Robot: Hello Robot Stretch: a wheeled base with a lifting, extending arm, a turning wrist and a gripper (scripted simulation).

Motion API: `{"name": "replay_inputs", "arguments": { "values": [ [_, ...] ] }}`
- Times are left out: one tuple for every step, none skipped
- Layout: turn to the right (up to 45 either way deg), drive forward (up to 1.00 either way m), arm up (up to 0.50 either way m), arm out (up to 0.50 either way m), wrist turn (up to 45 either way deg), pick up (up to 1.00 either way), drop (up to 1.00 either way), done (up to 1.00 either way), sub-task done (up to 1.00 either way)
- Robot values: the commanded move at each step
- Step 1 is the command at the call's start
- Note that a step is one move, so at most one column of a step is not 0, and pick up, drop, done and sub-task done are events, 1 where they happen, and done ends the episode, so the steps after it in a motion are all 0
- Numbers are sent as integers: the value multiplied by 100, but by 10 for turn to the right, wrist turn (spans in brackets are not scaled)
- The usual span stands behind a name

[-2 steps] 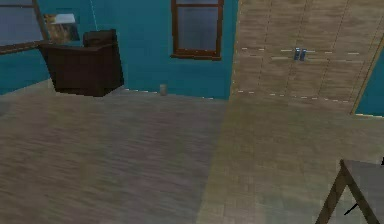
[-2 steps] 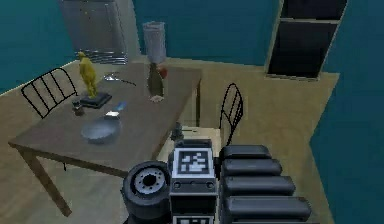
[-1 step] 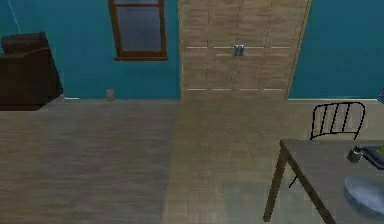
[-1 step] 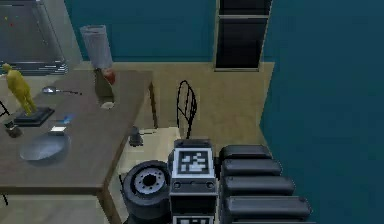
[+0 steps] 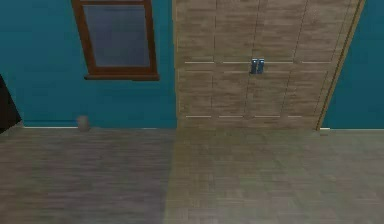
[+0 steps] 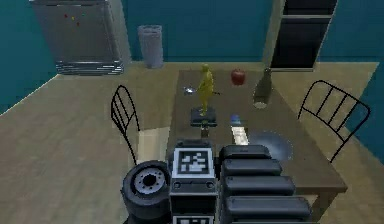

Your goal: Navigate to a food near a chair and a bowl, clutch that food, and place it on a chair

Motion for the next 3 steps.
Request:
{"name": "replay_inputs", "arguments": {
  "values": [
    [120, 0, 0, 0, 0, 0, 0, 0, 0],
    [0, 20, 0, 0, 0, 0, 0, 0, 0],
    [330, 0, 0, 0, 0, 0, 0, 0, 0]
  ]
}}
